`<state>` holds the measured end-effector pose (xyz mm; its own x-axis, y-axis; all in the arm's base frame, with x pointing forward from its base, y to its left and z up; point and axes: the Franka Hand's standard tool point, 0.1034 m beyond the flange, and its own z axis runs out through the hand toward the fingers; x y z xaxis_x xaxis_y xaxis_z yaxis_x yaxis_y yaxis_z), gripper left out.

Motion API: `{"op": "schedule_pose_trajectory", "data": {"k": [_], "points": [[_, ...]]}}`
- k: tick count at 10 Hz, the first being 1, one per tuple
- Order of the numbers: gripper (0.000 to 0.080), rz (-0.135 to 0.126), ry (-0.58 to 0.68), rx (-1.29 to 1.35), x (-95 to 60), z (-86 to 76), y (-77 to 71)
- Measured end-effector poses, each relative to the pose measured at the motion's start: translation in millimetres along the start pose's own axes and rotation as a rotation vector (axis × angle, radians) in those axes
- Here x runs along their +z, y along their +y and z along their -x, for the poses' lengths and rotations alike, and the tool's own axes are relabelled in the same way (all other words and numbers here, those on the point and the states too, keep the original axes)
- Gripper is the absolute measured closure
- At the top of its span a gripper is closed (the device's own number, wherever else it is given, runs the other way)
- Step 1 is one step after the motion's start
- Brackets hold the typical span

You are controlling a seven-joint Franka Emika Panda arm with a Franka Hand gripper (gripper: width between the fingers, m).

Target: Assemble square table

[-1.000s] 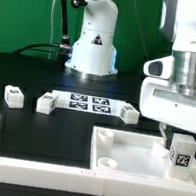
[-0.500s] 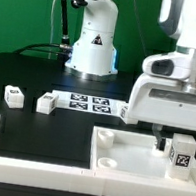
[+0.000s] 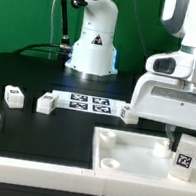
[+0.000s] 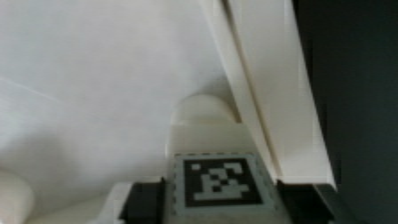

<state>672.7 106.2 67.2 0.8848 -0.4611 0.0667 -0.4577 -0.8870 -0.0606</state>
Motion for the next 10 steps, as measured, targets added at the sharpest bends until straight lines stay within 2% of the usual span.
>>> {"op": "schedule_pose_trajectory", "data": {"k": [2, 4, 5, 6, 8, 10], "points": [[0.0509, 0.000, 0.000, 0.112, 0.3, 0.3, -0.2], [0.0509, -0.004, -0.016, 0.504, 0.0, 0.8, -0.5], [0.0509, -0.021, -0.023, 0.667, 0.2, 0.5, -2.2], [0.0509, -0.071, -0.030, 0.895, 3.7, 2.5, -5.0], [0.0509, -0.099, -0.067, 1.094, 2.9, 0.3, -4.3], [0.0509, -0.111, -0.096, 1.265, 1.1, -2.5, -2.6]]}}
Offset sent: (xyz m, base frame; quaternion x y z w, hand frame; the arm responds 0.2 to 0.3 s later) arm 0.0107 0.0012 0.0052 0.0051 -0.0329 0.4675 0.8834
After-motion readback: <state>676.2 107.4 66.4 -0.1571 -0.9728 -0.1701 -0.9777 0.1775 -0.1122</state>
